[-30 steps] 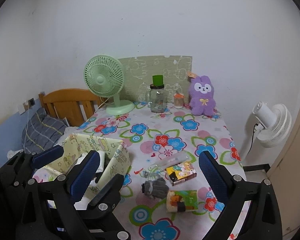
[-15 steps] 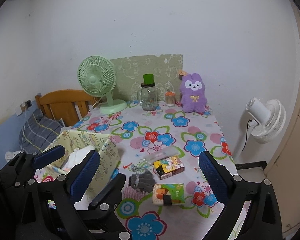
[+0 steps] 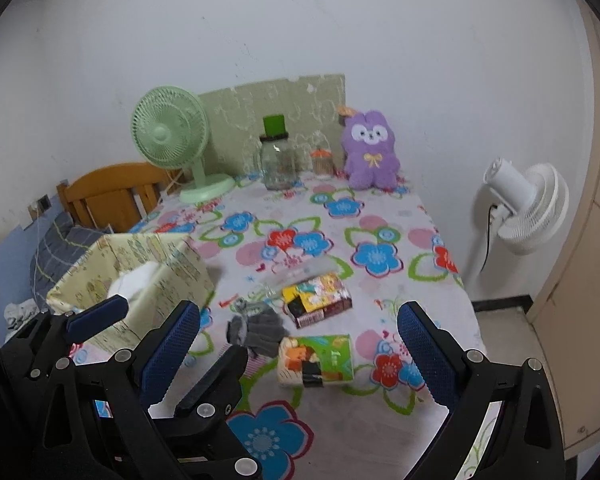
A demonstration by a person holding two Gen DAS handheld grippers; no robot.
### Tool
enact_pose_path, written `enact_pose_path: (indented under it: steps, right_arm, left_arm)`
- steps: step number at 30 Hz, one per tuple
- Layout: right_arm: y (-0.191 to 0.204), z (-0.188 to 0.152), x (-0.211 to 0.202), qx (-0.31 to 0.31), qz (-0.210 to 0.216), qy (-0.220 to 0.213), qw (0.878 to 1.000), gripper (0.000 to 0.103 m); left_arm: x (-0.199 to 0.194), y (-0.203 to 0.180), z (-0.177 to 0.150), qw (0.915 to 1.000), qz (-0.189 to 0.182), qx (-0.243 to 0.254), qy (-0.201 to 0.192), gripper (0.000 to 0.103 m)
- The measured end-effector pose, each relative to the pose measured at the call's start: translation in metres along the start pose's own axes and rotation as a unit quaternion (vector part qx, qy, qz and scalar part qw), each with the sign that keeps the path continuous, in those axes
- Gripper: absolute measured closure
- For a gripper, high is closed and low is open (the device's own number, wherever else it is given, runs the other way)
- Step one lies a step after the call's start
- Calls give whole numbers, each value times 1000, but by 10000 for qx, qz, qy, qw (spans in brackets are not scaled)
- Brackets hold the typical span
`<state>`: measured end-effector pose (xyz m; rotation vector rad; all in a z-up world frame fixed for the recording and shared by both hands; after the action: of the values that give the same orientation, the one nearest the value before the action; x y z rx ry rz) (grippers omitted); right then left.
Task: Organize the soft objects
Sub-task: 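Withdraw both open tools from the box toward the gray glove and green tissue pack, then grasp the green tissue pack with the right tool while the left tool grasps the gray glove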
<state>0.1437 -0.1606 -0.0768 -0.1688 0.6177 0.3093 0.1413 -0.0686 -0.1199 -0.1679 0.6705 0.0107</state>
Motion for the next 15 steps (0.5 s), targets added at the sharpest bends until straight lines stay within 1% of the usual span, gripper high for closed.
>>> enact_pose_path:
  steps: [2, 6, 11, 15]
  right_arm:
    - [-2, -5, 5, 9, -4, 36, 10000, 3]
    - [-5, -16, 17, 32, 16, 187, 9998, 3]
    - [-8, -29, 36, 56, 28, 405, 9992, 3]
    - [-8, -38, 50, 5, 51, 563, 9984, 3]
  left_arm:
    - [9, -1, -7, 9999, -8, -32, 127, 6]
    - [22, 0, -16, 9997, 27, -27, 246, 8]
    - [39, 1, -28, 9988, 42, -31, 488, 13]
    - [51, 0, -37, 9978, 21, 18, 659, 14]
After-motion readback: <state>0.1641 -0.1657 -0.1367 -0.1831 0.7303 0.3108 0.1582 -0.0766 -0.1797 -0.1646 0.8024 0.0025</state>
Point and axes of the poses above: each gripper's, at about its wrist camera, not at the fingertips, and x roughly the way its jaws point, y to its left, z to its top, the point moved 8 cm from there along x, roughly the way its jaws point, and after that the axes turned 11 degrees about -x, right-handed, at the moved point
